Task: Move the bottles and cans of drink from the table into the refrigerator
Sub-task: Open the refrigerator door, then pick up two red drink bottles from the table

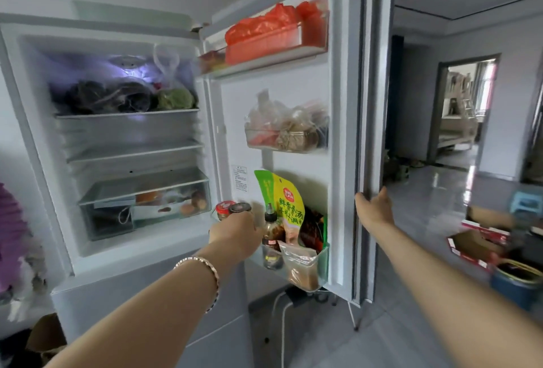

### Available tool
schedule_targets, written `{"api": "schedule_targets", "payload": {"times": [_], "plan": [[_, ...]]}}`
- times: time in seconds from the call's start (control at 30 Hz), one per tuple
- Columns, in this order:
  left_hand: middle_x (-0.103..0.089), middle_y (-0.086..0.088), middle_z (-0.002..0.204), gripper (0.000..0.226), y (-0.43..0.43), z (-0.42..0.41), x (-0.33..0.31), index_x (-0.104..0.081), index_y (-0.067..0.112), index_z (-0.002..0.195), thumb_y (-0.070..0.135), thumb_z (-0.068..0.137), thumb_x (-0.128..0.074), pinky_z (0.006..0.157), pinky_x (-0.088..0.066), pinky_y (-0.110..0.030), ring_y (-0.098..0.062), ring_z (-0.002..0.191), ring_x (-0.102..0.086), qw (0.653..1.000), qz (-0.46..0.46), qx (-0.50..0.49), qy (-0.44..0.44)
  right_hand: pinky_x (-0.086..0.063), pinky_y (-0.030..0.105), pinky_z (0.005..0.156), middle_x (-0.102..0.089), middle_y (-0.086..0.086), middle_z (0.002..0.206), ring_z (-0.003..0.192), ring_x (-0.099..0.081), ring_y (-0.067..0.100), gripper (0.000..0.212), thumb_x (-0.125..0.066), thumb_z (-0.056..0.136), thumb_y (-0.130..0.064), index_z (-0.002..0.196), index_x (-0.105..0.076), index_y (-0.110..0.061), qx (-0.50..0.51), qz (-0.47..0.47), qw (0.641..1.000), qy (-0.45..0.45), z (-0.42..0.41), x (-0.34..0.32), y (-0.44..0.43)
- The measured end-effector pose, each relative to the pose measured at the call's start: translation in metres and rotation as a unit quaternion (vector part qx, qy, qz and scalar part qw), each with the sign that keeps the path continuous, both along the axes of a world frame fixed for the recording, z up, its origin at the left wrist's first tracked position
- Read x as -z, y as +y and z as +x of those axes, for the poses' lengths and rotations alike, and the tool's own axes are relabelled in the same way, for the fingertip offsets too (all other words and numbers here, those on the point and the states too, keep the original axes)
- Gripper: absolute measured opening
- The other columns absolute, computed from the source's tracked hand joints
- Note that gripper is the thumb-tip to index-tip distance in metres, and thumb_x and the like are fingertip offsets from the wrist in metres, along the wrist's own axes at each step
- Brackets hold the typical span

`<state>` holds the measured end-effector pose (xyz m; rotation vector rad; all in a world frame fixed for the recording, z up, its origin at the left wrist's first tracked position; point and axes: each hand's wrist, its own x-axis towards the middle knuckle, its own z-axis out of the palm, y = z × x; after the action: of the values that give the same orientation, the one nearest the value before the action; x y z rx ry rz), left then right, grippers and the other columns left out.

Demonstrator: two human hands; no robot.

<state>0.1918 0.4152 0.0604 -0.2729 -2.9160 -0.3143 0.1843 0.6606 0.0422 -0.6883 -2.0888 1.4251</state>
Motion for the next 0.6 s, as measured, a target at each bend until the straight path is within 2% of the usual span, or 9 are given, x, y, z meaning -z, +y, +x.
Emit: {"api": "schedule_targets", "payload": {"times": [0.1, 0.17, 0.23, 0.3, 0.33, 0.4, 0.43, 0.5, 0.6], "plan": [[-0.065, -0.010, 0.100, 0.029, 0.005, -0.005, -0.002, -0.058, 0.008, 0.108, 0.023, 0.094, -0.038, 0.081, -0.052, -0.034, -0.028, 0.093, -0.062, 0.999, -0.023, 0.021, -0.009, -0.034, 0.040, 0.107, -0.016, 0.014, 0.155, 0.135, -0.033, 0.035, 0.068, -0.045, 0.097, -0.026, 0.151, -0.007, -0.007, 0.006, 0.007, 0.999, -0.035, 0.002, -0.007, -0.001], [-0.069, -0.009, 0.095, 0.026, 0.007, -0.008, -0.001, -0.061, 0.009, 0.092, 0.026, 0.093, -0.041, 0.074, -0.054, -0.030, -0.025, 0.085, -0.067, 0.997, -0.008, 0.049, -0.056, -0.042, 0.040, 0.100, -0.028, 0.019, 0.146, 0.127, -0.042, 0.036, 0.062, -0.050, 0.094, -0.027, 0.144, -0.022, -0.003, 0.025, 0.039, 0.995, -0.094, 0.008, -0.004, -0.005], [-0.071, -0.005, 0.079, 0.027, 0.012, -0.006, -0.001, -0.058, 0.009, 0.077, 0.022, 0.092, -0.040, 0.073, -0.056, -0.028, -0.017, 0.069, -0.070, 0.989, -0.018, 0.088, -0.117, -0.047, 0.037, 0.091, -0.042, 0.018, 0.133, 0.118, -0.048, 0.033, 0.051, -0.051, 0.092, -0.028, 0.133, -0.037, -0.001, 0.022, 0.097, 0.982, -0.160, 0.023, 0.004, -0.008], [-0.067, -0.001, 0.068, 0.026, 0.021, -0.005, 0.000, -0.058, 0.008, 0.074, 0.019, 0.091, -0.040, 0.075, -0.056, -0.031, -0.013, 0.062, -0.068, 0.983, -0.030, 0.132, -0.122, -0.045, 0.029, 0.076, -0.054, 0.011, 0.104, 0.098, -0.056, 0.026, 0.026, -0.049, 0.093, -0.022, 0.108, -0.054, -0.002, -0.050, 0.175, 0.966, -0.185, 0.043, 0.012, -0.007], [-0.066, -0.001, 0.067, 0.025, 0.027, -0.003, 0.001, -0.058, 0.008, 0.076, 0.018, 0.091, -0.041, 0.075, -0.057, -0.031, -0.014, 0.064, -0.068, 0.980, -0.028, 0.158, -0.117, -0.041, 0.025, 0.069, -0.054, 0.008, 0.089, 0.084, -0.055, 0.022, 0.019, -0.047, 0.093, -0.018, 0.092, -0.059, -0.003, -0.089, 0.217, 0.952, -0.199, 0.056, 0.014, -0.006], [-0.067, -0.004, 0.070, 0.025, 0.045, 0.004, 0.006, -0.060, 0.005, 0.080, 0.017, 0.092, -0.041, 0.070, -0.057, -0.030, -0.014, 0.063, -0.067, 0.967, -0.023, 0.220, -0.125, -0.035, 0.024, 0.057, -0.048, 0.005, 0.069, 0.066, -0.048, 0.017, 0.030, -0.046, 0.092, -0.016, 0.064, -0.055, -0.009, -0.112, 0.286, 0.919, -0.248, 0.088, 0.017, -0.004], [-0.067, -0.005, 0.073, 0.024, 0.055, 0.010, 0.008, -0.059, 0.005, 0.082, 0.017, 0.092, -0.041, 0.070, -0.057, -0.030, -0.015, 0.064, -0.067, 0.961, -0.031, 0.245, -0.125, -0.037, 0.025, 0.057, -0.049, 0.006, 0.068, 0.067, -0.050, 0.019, 0.032, -0.046, 0.091, -0.017, 0.059, -0.052, -0.013, -0.109, 0.311, 0.904, -0.270, 0.102, 0.019, -0.003], [-0.068, -0.004, 0.078, 0.021, 0.081, 0.026, 0.016, -0.059, 0.007, 0.087, 0.021, 0.091, -0.043, 0.076, -0.057, -0.034, -0.018, 0.071, -0.070, 0.945, -0.059, 0.303, -0.111, -0.045, 0.027, 0.068, -0.060, 0.012, 0.083, 0.082, -0.059, 0.025, 0.024, -0.047, 0.090, -0.018, 0.073, -0.063, -0.011, -0.069, 0.336, 0.887, -0.309, 0.139, 0.025, 0.003], [-0.068, -0.007, 0.081, 0.023, 0.120, 0.058, 0.027, -0.057, 0.008, 0.079, 0.022, 0.091, -0.044, 0.080, -0.055, -0.033, -0.023, 0.079, -0.069, 0.920, -0.076, 0.374, -0.089, -0.041, 0.026, 0.069, -0.064, 0.015, 0.099, 0.094, -0.061, 0.028, 0.022, -0.047, 0.091, -0.016, 0.097, -0.067, -0.008, -0.021, 0.336, 0.868, -0.364, 0.197, 0.031, 0.010]]}}
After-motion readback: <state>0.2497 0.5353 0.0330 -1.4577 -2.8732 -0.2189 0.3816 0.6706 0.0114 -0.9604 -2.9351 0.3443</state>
